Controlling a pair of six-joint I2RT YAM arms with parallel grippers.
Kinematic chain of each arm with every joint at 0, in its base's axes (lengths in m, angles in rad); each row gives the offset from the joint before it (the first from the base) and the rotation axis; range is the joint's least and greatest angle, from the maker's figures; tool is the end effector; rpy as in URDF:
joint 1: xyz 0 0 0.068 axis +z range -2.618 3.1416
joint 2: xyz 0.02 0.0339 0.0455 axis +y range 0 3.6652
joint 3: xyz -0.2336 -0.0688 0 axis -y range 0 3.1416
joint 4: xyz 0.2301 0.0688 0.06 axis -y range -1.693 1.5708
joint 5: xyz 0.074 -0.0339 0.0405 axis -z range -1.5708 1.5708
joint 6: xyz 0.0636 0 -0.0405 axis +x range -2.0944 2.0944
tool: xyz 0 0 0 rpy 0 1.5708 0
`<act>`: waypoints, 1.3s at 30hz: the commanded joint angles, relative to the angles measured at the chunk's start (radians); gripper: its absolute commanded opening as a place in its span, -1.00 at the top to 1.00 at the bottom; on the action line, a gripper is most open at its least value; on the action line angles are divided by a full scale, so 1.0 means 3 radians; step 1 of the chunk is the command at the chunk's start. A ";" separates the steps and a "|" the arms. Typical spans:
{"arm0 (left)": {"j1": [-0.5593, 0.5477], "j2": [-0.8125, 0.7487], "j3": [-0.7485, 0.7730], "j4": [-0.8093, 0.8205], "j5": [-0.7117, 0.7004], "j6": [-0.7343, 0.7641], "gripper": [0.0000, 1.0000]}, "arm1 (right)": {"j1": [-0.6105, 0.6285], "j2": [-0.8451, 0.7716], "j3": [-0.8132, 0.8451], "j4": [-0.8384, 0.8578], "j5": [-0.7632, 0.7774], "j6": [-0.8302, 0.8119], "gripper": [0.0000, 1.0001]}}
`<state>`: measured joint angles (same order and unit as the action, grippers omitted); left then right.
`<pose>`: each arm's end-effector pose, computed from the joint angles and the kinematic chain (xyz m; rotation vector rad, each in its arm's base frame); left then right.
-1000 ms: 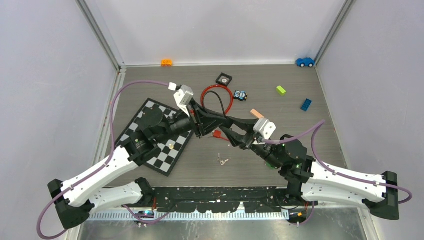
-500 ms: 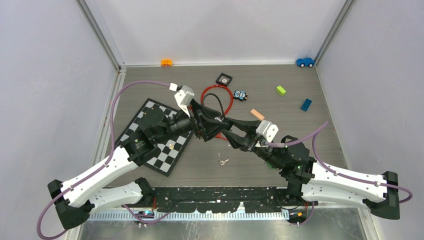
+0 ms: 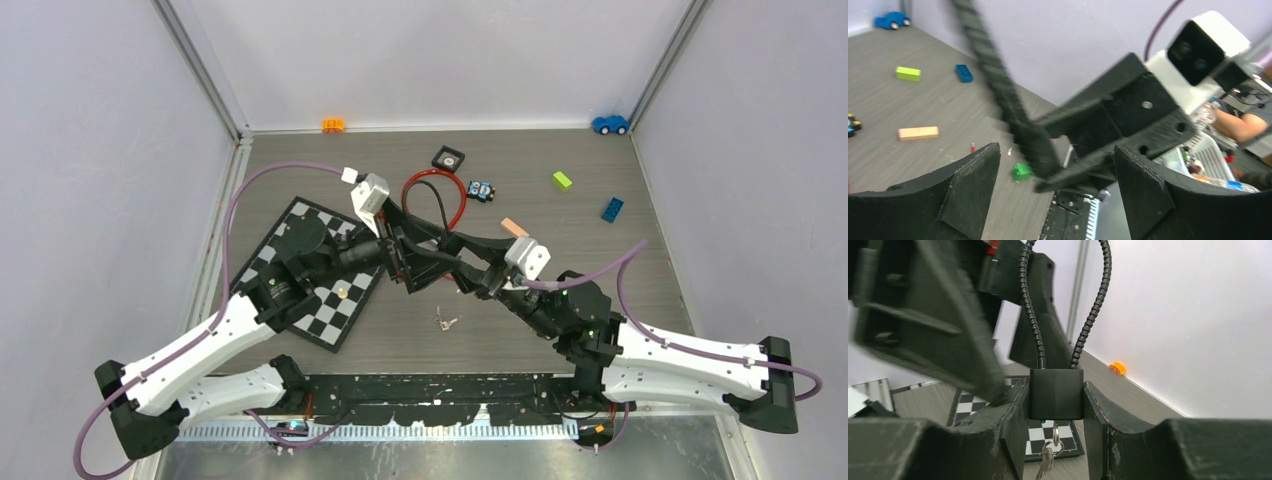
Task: Lock with the key
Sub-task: Lock the lock.
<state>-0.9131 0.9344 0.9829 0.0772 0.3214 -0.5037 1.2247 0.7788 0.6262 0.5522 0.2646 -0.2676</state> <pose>0.1317 -0.2033 0.3893 0.6068 1.4910 -1.3633 0.0886 0.1966 0.3546 -0.6323 1.0357 0.6855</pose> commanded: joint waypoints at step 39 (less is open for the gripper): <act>-0.0045 -0.0581 -0.0546 0.0554 -0.0347 0.0677 -0.82 | -0.0022 0.0194 0.0184 0.1470 0.1570 0.1917 0.98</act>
<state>-0.9226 0.7406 0.8310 0.1013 0.2813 -0.3603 1.2201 0.8238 0.6445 0.8257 0.5793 0.1299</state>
